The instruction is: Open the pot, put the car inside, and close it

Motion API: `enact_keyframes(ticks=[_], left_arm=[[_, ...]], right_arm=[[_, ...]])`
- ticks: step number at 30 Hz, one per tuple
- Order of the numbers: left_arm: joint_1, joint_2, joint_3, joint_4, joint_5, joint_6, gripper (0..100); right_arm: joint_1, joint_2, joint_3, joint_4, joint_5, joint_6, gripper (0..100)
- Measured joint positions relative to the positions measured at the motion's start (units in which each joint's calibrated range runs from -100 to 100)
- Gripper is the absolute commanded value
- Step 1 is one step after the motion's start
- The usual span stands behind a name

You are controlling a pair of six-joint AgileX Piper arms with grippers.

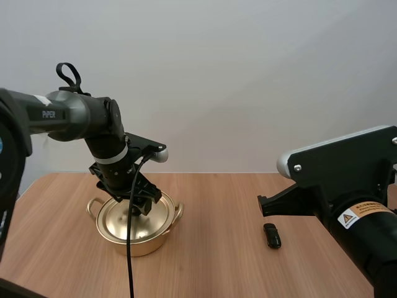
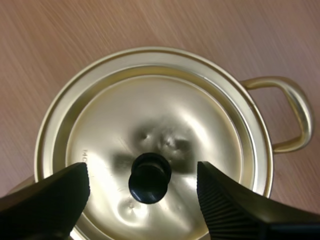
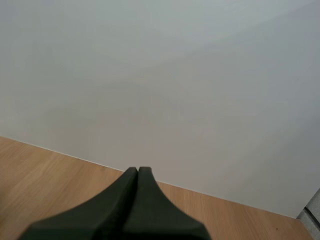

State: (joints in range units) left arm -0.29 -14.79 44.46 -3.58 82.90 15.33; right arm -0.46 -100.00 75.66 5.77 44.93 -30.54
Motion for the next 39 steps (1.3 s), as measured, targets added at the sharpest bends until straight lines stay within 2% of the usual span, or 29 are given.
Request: enact_keyframes(ticks=[12,15,17,18,24,25,39], left_arm=[[0.0,1.34,0.0,0.0,-2.19,0.0,98],[0.0,1.56,0.0,0.0,-2.19,0.0,93],[0.0,1.56,0.0,0.0,-2.19,0.0,82],[0.0,1.56,0.0,0.0,-2.19,0.0,73],[0.0,1.56,0.0,0.0,-2.19,0.09,8],[0.0,1.56,0.0,0.0,-2.19,0.36,0],[0.0,-0.52,-0.79,0.0,-0.92,0.76,0]], right_arm=[[0.0,0.0,0.0,0.0,0.0,0.0,0],[0.0,0.0,0.0,0.0,0.0,0.0,0],[0.0,0.0,0.0,0.0,0.0,0.0,0],[0.0,0.0,0.0,0.0,0.0,0.0,0],[0.0,0.0,0.0,0.0,0.0,0.0,0],[0.0,0.0,0.0,0.0,0.0,0.0,0],[0.0,0.0,0.0,0.0,0.0,0.0,0]])
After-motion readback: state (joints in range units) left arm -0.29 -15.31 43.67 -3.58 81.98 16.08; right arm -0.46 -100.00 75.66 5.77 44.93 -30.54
